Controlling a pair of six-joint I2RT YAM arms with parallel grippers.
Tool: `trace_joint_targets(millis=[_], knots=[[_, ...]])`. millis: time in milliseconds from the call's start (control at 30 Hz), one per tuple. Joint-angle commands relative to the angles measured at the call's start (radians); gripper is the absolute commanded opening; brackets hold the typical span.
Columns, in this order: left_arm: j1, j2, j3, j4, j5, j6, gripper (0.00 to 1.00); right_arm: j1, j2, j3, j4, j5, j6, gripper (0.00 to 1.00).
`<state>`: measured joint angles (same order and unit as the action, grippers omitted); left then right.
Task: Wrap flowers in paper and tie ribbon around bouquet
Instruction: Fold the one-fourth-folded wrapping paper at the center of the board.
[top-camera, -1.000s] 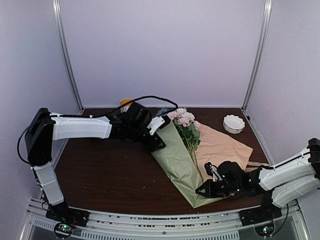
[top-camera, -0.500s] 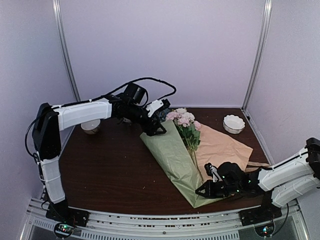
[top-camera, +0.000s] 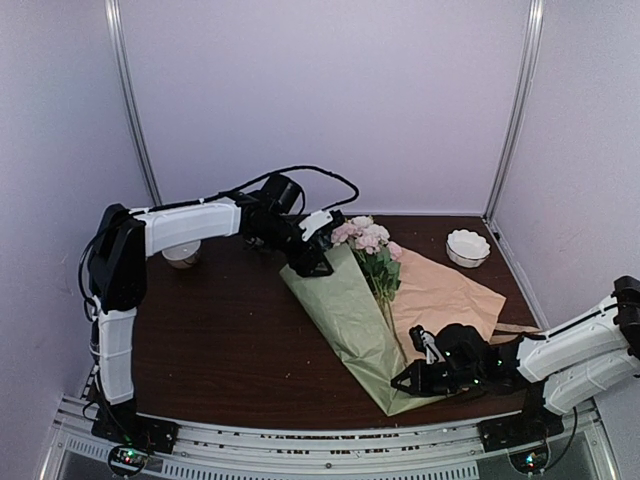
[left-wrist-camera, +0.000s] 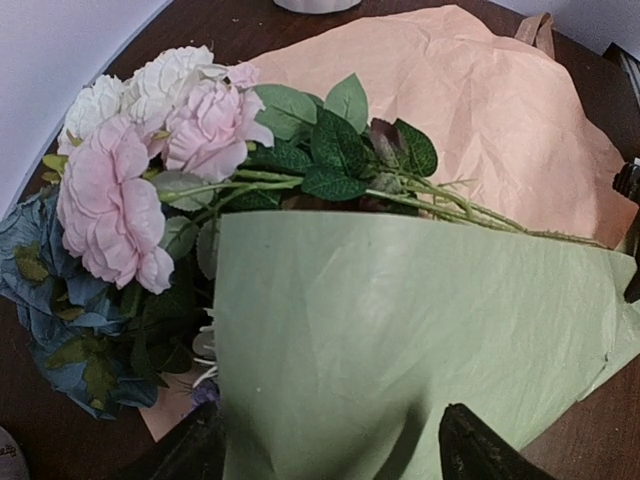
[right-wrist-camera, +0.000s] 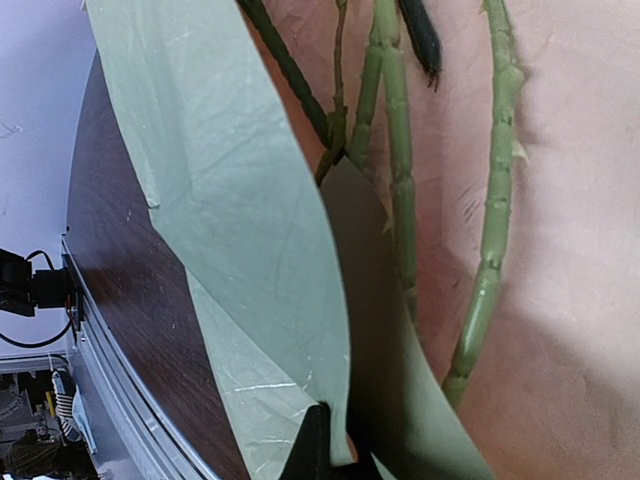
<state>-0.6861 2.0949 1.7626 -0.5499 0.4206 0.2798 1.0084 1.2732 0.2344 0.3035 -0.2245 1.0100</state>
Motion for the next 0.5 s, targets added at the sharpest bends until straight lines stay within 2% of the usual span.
trace_joint_targets(millis=[0,167,267,333,367,467], knots=[[0.014,0.021,0.029,0.002,-0.036,0.039,0.78,0.001,-0.012,-0.004,-0.03,0.027,-0.002,0.0],[0.034,0.067,0.087,-0.058,0.002,0.04,0.78,0.0,-0.012,-0.004,-0.038,0.03,-0.005,0.0],[0.034,0.062,0.083,-0.095,0.187,0.085,0.72,0.0,-0.013,-0.005,-0.042,0.028,-0.003,0.0],[0.033,0.052,0.067,-0.097,0.241,0.114,0.56,0.0,-0.018,-0.007,-0.049,0.032,-0.003,0.0],[0.033,0.051,0.065,-0.096,0.241,0.121,0.42,0.0,-0.021,-0.007,-0.056,0.035,-0.002,0.0],[0.034,0.051,0.074,-0.089,0.233,0.118,0.11,0.0,-0.036,-0.001,-0.086,0.048,-0.008,0.0]])
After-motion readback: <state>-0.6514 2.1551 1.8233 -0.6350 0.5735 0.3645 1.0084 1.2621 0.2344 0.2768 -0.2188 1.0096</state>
